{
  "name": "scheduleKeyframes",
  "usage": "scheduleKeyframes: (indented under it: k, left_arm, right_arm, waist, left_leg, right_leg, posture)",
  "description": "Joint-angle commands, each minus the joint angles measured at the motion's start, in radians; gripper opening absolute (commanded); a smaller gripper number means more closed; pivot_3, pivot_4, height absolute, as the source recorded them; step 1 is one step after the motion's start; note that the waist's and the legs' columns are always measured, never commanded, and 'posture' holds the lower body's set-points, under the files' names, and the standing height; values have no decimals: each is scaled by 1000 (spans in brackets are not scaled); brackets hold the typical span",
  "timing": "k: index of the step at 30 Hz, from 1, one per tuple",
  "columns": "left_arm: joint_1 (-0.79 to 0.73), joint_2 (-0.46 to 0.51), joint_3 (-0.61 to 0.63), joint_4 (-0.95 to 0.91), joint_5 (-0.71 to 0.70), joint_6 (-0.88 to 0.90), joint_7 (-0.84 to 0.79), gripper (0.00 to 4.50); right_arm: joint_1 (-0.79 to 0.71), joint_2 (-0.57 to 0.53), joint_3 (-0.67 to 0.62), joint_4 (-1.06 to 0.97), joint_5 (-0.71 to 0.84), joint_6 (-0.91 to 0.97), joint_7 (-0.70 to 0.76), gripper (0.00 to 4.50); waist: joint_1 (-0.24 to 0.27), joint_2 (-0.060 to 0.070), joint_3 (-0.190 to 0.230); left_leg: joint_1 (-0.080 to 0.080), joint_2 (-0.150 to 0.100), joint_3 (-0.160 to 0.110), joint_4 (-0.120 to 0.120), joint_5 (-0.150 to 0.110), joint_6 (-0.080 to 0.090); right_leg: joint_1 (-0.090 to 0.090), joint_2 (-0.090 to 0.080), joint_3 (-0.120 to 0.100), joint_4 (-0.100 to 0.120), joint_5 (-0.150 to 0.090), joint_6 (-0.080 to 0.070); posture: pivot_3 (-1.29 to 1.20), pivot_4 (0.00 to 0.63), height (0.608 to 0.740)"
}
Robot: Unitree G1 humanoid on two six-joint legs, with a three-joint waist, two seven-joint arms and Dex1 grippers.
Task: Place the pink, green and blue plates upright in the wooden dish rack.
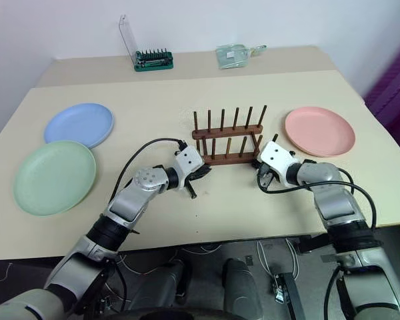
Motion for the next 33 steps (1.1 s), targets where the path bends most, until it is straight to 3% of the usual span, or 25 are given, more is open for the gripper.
scheduleKeyframes:
  k: [1,7,12,15,21,29,32,33]
  left_arm:
    - [-10,13,37,104,53,4,83,310]
    - [-41,-6,64,187,47,-28,155,310]
    - [-27,-5,66,166,44,-30,159,310]
    - [4,6,63,93,25,-32,128,310]
    - [107,3,48,-163,-96,-118,-33,310]
    - [147,-13,61,-215,-160,-104,-115,310]
    - [158,-8,76,-263,-198,-95,-145,310]
    - [161,-8,81,-270,-204,-89,-143,310]
  right_arm:
    - [-76,37,24,121,-67,-65,-84,43]
    - [-159,72,32,265,-105,-155,-151,43]
    - [-162,58,-5,254,-65,-179,-127,43]
    - [-119,1,-68,151,10,-148,-52,864]
    - [-38,-177,-160,67,-8,-102,-50,3901]
    - [-54,-158,-101,222,-123,-93,-185,3901]
    - [-85,-144,-72,295,-169,-106,-233,3011]
    - [-93,-142,-66,311,-174,-109,-239,2515]
  waist:
    - [-1,0,0]
    - [-2,0,0]
    - [-4,0,0]
    - [-5,1,0]
    - [0,2,1]
    - [0,1,1]
    - [-1,1,1]
    - [0,1,1]
  left_leg:
    - [1,0,0,0,0,0]
    - [6,0,0,-1,0,0]
    - [7,0,0,-2,0,0]
    - [6,0,0,-2,0,0]
    - [5,0,0,-3,-2,0]
    - [4,2,2,-2,-2,0]
    - [4,2,3,-2,-1,0]
    - [4,2,3,-2,-1,0]
  right_leg:
    - [1,0,0,0,0,0]
    - [6,1,0,0,0,0]
    - [6,1,0,0,0,0]
    - [6,1,0,0,0,0]
    - [3,0,1,-1,0,0]
    - [4,1,1,-1,-2,-3]
    - [3,1,2,-1,-1,-2]
    - [3,1,2,-1,-1,-2]
  posture:
    - [0,150,740]
    - [0,150,740]
    - [0,150,740]
    - [0,150,740]
    - [0,150,740]
    - [0,150,740]
    - [0,150,740]
    - [0,150,740]
